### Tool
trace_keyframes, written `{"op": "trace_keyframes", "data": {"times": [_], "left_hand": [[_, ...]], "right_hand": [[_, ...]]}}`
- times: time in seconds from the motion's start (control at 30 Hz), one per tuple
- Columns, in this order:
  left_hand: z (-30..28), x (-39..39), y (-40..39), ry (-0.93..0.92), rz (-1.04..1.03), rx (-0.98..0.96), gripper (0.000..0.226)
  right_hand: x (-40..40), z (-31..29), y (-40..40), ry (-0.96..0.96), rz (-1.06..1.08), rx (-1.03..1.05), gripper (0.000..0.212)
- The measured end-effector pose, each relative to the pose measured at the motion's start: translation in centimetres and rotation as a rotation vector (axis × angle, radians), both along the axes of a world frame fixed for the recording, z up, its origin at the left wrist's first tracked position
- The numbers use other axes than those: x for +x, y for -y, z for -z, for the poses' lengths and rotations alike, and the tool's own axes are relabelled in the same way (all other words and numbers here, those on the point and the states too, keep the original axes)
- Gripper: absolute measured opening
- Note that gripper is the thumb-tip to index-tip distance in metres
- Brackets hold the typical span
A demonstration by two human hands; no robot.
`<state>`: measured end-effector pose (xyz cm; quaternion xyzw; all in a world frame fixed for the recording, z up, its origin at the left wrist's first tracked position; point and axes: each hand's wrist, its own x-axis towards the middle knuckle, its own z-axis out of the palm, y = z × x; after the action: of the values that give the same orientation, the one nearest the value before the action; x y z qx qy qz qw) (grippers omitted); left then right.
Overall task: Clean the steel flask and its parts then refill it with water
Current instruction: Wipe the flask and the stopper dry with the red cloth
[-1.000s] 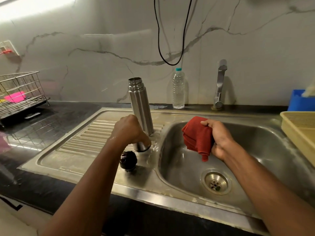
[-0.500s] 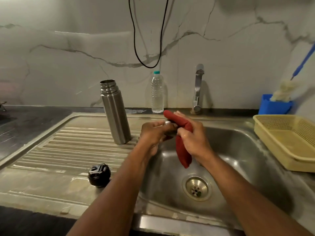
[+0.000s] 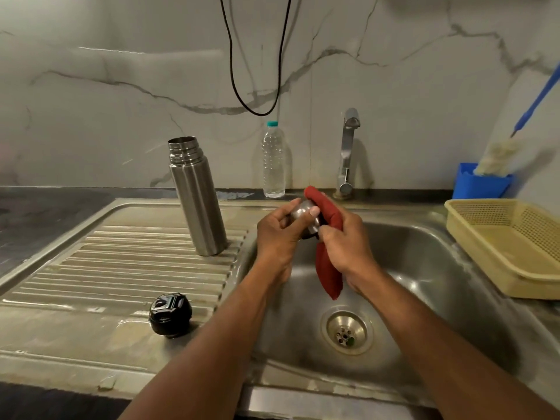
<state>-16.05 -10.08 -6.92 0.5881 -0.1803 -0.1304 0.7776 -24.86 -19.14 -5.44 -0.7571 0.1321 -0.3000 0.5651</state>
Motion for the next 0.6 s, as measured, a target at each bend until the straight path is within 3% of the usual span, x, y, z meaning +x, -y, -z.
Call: {"op": "trace_keyframes", "data": {"times": [0.2, 0.3, 0.43, 0.6], "left_hand": [[-0.4, 0.9, -1.3, -0.166, -0.051, -0.176, 0.064], [-1.3, -0.2, -0.8, -0.13, 0.087, -0.174, 0.065], [-0.6, -0.6, 0.2, 0.003, 0.15, -0.03, 0.067], [0.1, 0.8, -0.4, 0.099, 0.21, 0.098, 0.085]], "right_hand": [[0.3, 0.9, -1.6, -0.007, -0.065, -0.271, 0.085], [0.4, 0.4, -0.6, 0.035, -0.025, -0.099, 0.082], [0.5, 0.4, 0.4, 0.036, 0.006, 0.095, 0.067], [0.8, 0.8, 1.0, 0.007, -0.053, 0.154, 0.078]]}}
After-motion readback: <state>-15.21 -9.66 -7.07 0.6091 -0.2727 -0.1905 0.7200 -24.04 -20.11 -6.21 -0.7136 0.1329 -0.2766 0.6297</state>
